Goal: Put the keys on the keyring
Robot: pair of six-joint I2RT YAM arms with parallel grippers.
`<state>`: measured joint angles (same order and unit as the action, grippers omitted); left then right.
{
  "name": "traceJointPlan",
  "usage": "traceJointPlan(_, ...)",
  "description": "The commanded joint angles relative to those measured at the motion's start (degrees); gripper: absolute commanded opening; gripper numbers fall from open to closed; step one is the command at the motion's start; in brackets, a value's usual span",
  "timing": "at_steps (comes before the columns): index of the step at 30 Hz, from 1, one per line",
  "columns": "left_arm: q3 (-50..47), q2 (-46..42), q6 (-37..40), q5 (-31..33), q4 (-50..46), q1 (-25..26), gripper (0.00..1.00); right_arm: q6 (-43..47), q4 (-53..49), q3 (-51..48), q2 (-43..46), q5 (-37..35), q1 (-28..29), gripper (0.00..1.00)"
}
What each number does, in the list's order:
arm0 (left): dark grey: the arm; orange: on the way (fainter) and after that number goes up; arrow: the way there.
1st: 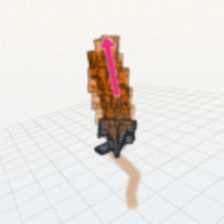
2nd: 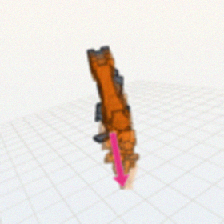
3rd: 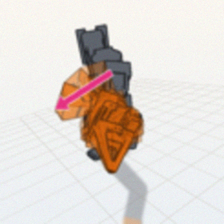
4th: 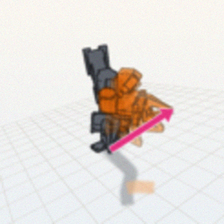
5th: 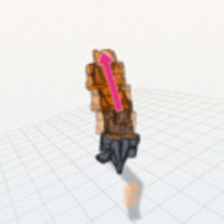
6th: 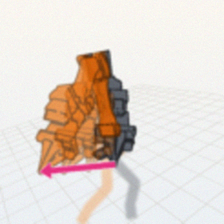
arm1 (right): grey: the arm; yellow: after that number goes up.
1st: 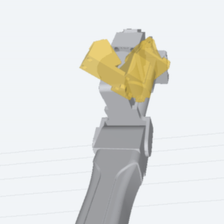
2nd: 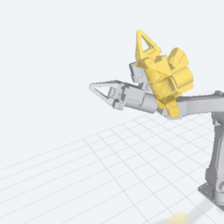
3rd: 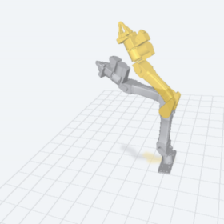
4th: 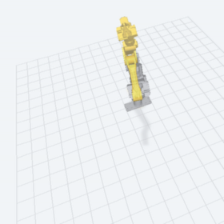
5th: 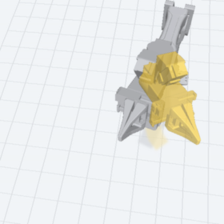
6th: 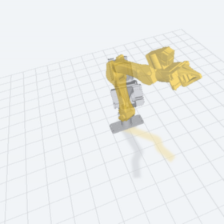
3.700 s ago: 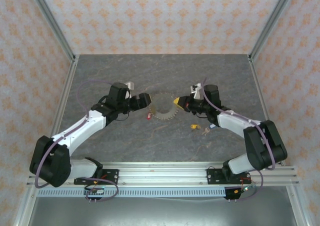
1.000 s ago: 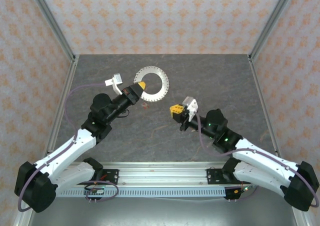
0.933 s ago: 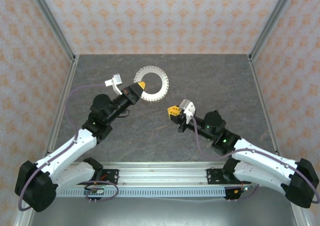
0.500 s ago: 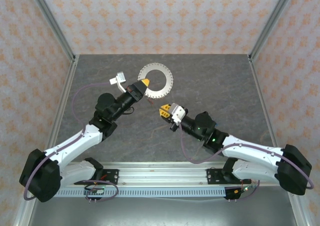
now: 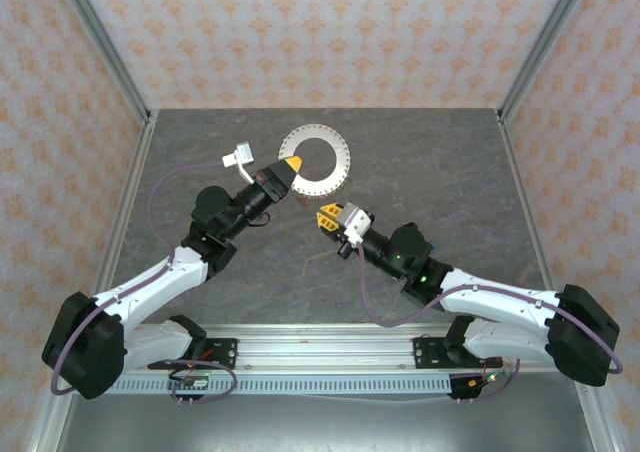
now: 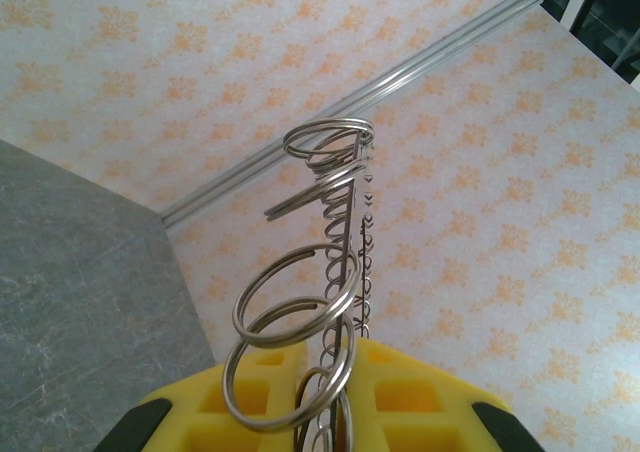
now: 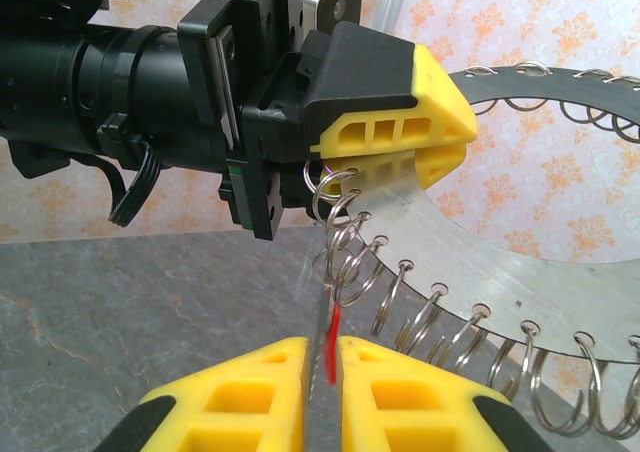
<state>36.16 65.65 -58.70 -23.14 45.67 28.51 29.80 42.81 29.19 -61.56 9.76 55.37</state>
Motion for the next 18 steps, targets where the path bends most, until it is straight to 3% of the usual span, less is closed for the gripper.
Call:
traceJointPlan(1, 2.12, -0.02, -0.56, -0.93, 4.6, 0.54, 0.0, -0.14, 3.09, 2.1, -0.25, 0.49, 0.69, 0.15)
traceJointPlan(18, 1.54, -1.51, -0.47, 0.19, 3.28, 0.54, 0.0, 3.06, 6.15, 4.08, -4.26, -4.33, 0.86, 0.18)
